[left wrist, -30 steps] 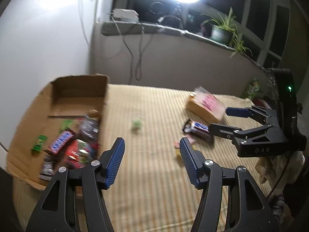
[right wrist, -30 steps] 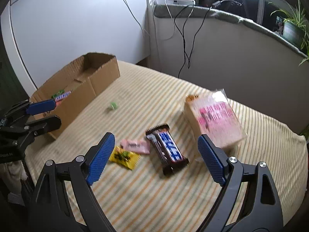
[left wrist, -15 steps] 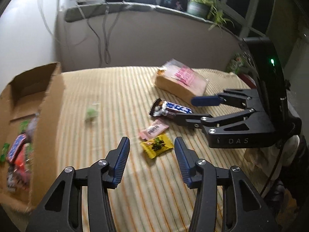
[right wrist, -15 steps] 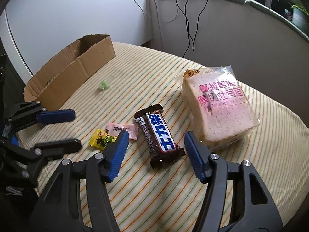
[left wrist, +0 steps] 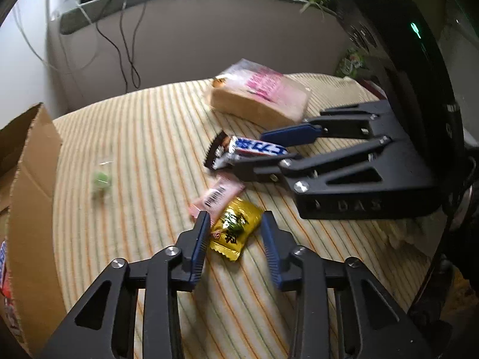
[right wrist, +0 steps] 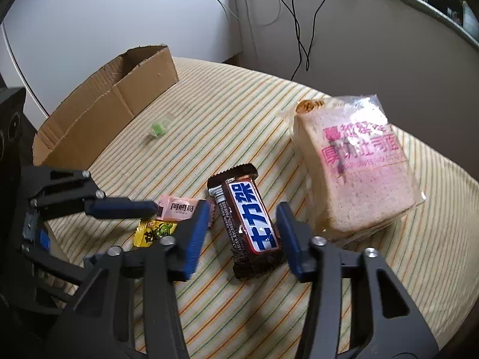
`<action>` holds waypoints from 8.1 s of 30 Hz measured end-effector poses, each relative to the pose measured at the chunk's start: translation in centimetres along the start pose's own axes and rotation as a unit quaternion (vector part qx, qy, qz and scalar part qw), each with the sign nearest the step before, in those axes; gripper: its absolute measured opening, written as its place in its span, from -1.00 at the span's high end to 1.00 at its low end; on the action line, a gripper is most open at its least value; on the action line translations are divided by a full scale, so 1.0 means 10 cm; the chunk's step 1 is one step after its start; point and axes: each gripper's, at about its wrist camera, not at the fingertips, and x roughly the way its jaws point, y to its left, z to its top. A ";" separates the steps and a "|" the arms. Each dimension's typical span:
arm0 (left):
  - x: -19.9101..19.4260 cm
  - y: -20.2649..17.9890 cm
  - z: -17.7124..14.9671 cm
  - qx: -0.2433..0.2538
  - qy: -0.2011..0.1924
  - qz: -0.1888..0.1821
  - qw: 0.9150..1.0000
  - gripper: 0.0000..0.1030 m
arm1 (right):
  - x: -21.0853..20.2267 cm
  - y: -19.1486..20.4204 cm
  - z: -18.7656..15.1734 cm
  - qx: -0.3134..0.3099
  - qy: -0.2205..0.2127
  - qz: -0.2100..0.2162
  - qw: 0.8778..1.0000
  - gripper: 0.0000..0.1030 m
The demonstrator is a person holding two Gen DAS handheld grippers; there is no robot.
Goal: Organize snacks
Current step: 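Grasp the yellow candy packet with the left tool while the right tool grasps the chocolate bar, then carry the yellow packet and chocolate bar into the box and open both tools, then move both open tools back toward the green and pink candies, then grasp the small green candy with the left tool while the right tool grasps the pink candy, then carry the green candy and pink candy over the cardboard box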
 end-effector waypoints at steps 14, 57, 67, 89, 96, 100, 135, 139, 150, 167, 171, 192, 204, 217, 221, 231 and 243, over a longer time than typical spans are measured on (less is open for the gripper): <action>0.08 -0.05 -0.02 0.010 -0.001 0.021 1.000 0.56 | 0.08 0.03 0.02 0.000 0.008 -0.016 1.000 0.17; -1.16 0.65 -0.34 -0.109 -0.135 0.090 0.981 0.57 | -0.70 0.94 0.07 -0.002 -0.084 -0.031 0.996 0.42; -1.40 1.00 -0.41 -0.126 -0.155 0.126 0.972 0.57 | -0.50 1.41 0.38 -0.031 -0.086 -0.009 0.996 0.42; -1.46 1.66 -0.52 -0.164 -0.153 0.157 0.962 0.57 | 0.15 1.98 0.93 -0.059 -0.063 0.026 0.996 0.42; -1.44 1.76 -0.53 -0.172 -0.149 0.161 0.960 0.57 | 0.29 2.05 0.99 -0.066 -0.053 0.031 0.996 0.42; -1.44 1.79 -0.54 -0.174 -0.148 0.163 0.960 0.57 | 0.32 2.06 1.00 -0.068 -0.051 0.034 0.996 0.42; -1.51 1.43 -0.41 -0.160 -0.161 0.170 0.959 -0.13 | -0.39 1.40 0.64 -0.040 -0.109 -0.024 0.993 -0.82; -1.45 1.28 -0.35 -0.149 -0.159 0.159 0.963 -0.13 | -0.47 1.20 0.45 -0.048 -0.101 -0.044 0.993 -0.83; -1.19 0.82 -0.18 -0.118 -0.148 0.122 0.974 -0.13 | -0.52 0.78 0.01 -0.053 -0.070 -0.053 0.995 -0.82; -0.44 0.60 0.10 -0.123 -0.088 0.074 0.986 0.23 | 0.09 0.55 -0.02 -0.023 0.024 0.022 0.999 -0.18; -0.29 0.61 0.15 -0.125 -0.078 0.089 0.985 0.23 | 0.16 0.51 0.02 -0.010 0.022 0.035 0.999 -0.16; 0.08 0.78 0.29 -0.124 -0.049 0.143 0.981 0.26 | 0.25 0.63 0.09 -0.051 0.008 -0.045 0.998 0.56; 0.10 0.73 0.24 -0.114 -0.053 0.140 0.982 0.73 | 0.15 0.46 0.01 -0.032 -0.001 -0.044 0.998 0.56; 0.00 0.56 0.13 -0.091 -0.061 0.151 0.982 0.80 | 0.03 0.36 -0.08 -0.023 -0.023 -0.030 0.999 0.56; -0.08 0.50 0.08 -0.081 -0.065 0.150 0.983 0.92 | -0.03 0.36 -0.10 -0.024 -0.027 -0.032 0.999 0.56; -0.06 0.53 0.07 -0.086 -0.057 0.146 0.984 0.60 | 0.00 0.35 -0.12 -0.025 -0.022 -0.033 0.999 0.56; 0.06 0.51 0.11 -0.076 -0.035 0.134 0.987 0.66 | 0.02 0.36 -0.10 -0.024 -0.018 -0.035 0.999 0.56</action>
